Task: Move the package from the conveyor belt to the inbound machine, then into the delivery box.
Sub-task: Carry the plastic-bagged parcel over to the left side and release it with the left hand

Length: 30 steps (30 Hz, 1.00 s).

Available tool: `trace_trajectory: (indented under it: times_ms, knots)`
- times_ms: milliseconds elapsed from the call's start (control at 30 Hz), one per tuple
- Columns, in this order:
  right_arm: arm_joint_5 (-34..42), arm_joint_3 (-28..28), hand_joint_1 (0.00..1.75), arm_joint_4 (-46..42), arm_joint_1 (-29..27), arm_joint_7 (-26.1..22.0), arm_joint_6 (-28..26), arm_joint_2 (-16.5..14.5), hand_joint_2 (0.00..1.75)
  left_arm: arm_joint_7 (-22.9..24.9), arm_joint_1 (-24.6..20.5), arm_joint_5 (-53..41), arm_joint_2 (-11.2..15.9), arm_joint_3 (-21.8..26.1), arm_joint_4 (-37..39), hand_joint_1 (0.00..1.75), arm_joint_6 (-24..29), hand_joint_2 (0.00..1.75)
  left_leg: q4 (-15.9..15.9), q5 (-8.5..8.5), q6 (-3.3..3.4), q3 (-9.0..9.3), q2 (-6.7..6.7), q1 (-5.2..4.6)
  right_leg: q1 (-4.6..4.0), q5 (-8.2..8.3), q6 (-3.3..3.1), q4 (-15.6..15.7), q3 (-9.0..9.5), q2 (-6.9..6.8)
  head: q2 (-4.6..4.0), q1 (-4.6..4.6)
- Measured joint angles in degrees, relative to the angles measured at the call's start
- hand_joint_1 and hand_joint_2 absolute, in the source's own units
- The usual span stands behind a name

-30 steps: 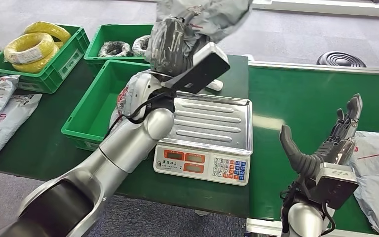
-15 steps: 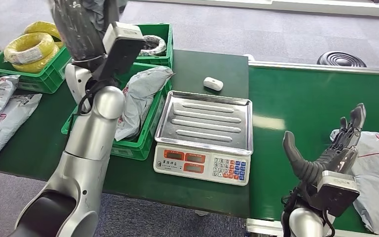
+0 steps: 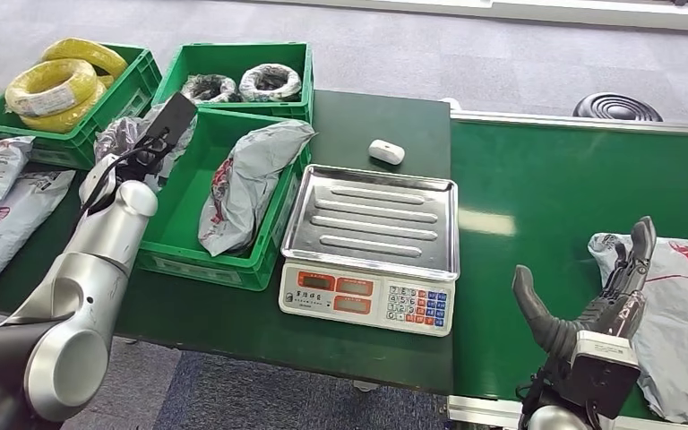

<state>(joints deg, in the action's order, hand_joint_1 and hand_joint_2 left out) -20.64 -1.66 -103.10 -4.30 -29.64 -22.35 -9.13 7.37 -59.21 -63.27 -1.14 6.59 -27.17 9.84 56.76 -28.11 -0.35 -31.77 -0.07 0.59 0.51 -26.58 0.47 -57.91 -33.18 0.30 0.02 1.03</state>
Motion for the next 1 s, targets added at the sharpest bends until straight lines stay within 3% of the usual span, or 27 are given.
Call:
trace_trajectory:
  times_ms: [33, 67, 167, 333, 567, 767, 900, 1000]
  knots:
    - [-0.01, 0.01, 0.0, 0.0, 0.06, 0.14, 0.04, 0.04, 1.75, -0.96, -0.1, 1.23, 0.04, 0.37, 0.5, 0.18, -1.68, 1.75, 0.0, -0.01, 0.01, -0.02, -0.01, 0.0, 0.0, 0.0, 0.0, 0.01, -0.01, -0.01, 0.0, 0.0]
    - [-0.02, 0.03, 0.0, 0.0, 0.14, 0.28, 0.09, 0.08, 1.75, -2.24, -0.26, 2.91, 0.05, 0.89, 0.91, 0.05, -3.68, 1.75, 0.0, -0.01, 0.01, -0.02, -0.02, 0.0, 0.01, 0.0, 0.0, 0.02, -0.01, -0.01, 0.0, 0.0]
    - [-0.02, 0.12, 0.0, 0.02, 0.53, 0.54, 0.32, 0.24, 1.75, -6.25, -0.73, 8.0, -0.02, 3.11, 1.82, 0.0, -8.94, 1.75, 0.0, -0.02, 0.02, -0.02, 0.0, 0.0, 0.01, 0.0, 0.0, 0.03, -0.02, -0.01, 0.0, 0.0]
    - [-0.02, 0.22, 0.0, 0.07, 0.86, 0.55, 0.85, 0.4, 1.75, -10.81, -0.99, 13.61, -0.23, 6.08, 2.29, 0.0, -10.52, 1.75, 0.0, -0.02, 0.01, 0.01, 0.0, 0.01, -0.01, 0.01, 0.0, 0.02, -0.02, 0.0, 0.0, 0.02]
    - [-0.32, 0.38, 0.0, 0.6, 1.7, 0.55, 2.63, 0.43, 1.75, -19.83, 0.24, 30.95, -0.39, 10.12, -2.3, 0.0, -8.99, 1.75, 0.0, -0.01, 0.01, -0.01, 0.0, 0.03, -0.03, 0.01, 0.0, 0.0, -0.03, 0.0, 0.0, 0.02]
    - [-0.36, 0.72, 0.0, 1.19, 1.78, 0.36, 2.52, 0.41, 1.75, -23.37, 3.79, 44.78, -0.83, 9.2, -13.02, 0.0, -6.77, 1.75, 0.0, -0.02, 0.01, -0.02, 0.01, 0.01, -0.01, 0.0, 0.0, 0.01, -0.04, 0.0, 0.0, 0.01]
    - [-0.32, 0.94, 0.0, 1.24, 1.43, 0.21, 2.51, 0.41, 1.75, -23.62, 6.75, 47.56, -1.15, 7.45, -20.4, 0.0, -5.68, 1.75, 0.0, -0.02, 0.01, -0.02, 0.0, 0.01, 0.0, 0.0, 0.01, 0.02, -0.04, -0.01, 0.0, 0.01]
    - [-0.26, 1.18, 0.0, 1.27, 1.14, 0.18, 2.47, 0.37, 1.75, -26.39, 9.51, 49.28, -1.36, 6.18, -25.58, 0.0, -2.72, 1.75, -0.01, -0.03, 0.01, 0.0, 0.04, 0.01, 0.0, 0.0, 0.01, 0.02, -0.03, 0.03, 0.0, 0.01]
